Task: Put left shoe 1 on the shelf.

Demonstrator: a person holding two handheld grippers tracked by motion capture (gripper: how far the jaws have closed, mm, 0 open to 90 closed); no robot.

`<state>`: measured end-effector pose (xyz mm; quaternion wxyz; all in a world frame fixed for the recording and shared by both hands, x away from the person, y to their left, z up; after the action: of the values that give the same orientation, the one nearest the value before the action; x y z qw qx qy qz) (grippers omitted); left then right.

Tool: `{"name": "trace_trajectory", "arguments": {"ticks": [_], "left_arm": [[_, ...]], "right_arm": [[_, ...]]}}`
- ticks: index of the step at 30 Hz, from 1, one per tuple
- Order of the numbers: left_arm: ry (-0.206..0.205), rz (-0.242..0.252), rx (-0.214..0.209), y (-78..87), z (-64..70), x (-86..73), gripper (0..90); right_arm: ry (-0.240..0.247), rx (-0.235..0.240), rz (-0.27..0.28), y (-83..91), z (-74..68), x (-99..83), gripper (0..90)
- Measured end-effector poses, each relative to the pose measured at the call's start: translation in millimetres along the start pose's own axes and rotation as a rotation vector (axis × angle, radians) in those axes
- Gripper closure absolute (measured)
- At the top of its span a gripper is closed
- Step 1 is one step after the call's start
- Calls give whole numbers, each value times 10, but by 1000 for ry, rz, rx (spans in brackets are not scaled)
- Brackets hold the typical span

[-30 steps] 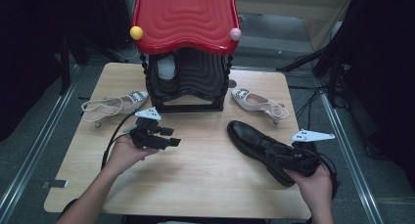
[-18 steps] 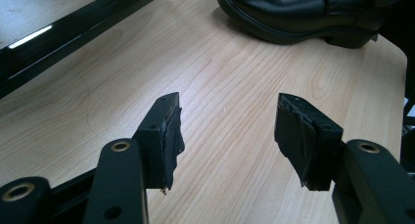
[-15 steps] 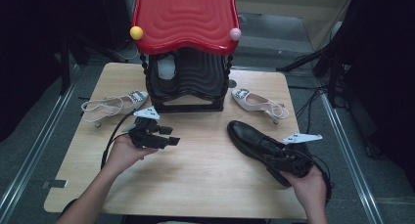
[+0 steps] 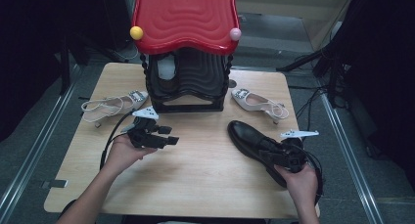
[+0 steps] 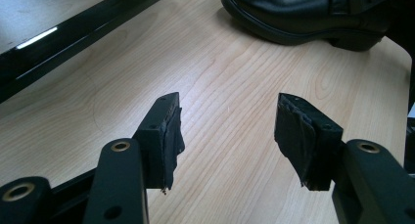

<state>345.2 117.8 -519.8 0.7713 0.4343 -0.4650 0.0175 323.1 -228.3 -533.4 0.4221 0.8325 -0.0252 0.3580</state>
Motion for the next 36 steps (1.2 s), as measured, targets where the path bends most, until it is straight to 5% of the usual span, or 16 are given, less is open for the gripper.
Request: {"name": "trace_trajectory", "arguments": {"ticks": [11,23,30,36], "left_arm": [[-5,0,33,65,12,-30,436],[46,23,58,172,-45,-172,440],[25,39,92,220,-53,-234,528],[52,50,109,229,-79,-261,725]], "right_arm": [[60,63,-5,-104,-257,164,786],[137,127,-54,-416,-494,386,781],[168,166,-67,-602,-648,533,779],[198,175,-85,-816,-790,653,775]]}}
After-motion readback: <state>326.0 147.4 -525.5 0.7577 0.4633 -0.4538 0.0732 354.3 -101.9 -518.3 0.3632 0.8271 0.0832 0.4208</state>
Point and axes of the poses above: each handheld gripper's, and its own axes: y roughly backward along the jaws, x roughly out of its top, z roughly to its right, the point moved 8 cm from there along -y, roughly forward along the jaws, and after that the axes turned 8 degrees about x, right-handed, at the moved point
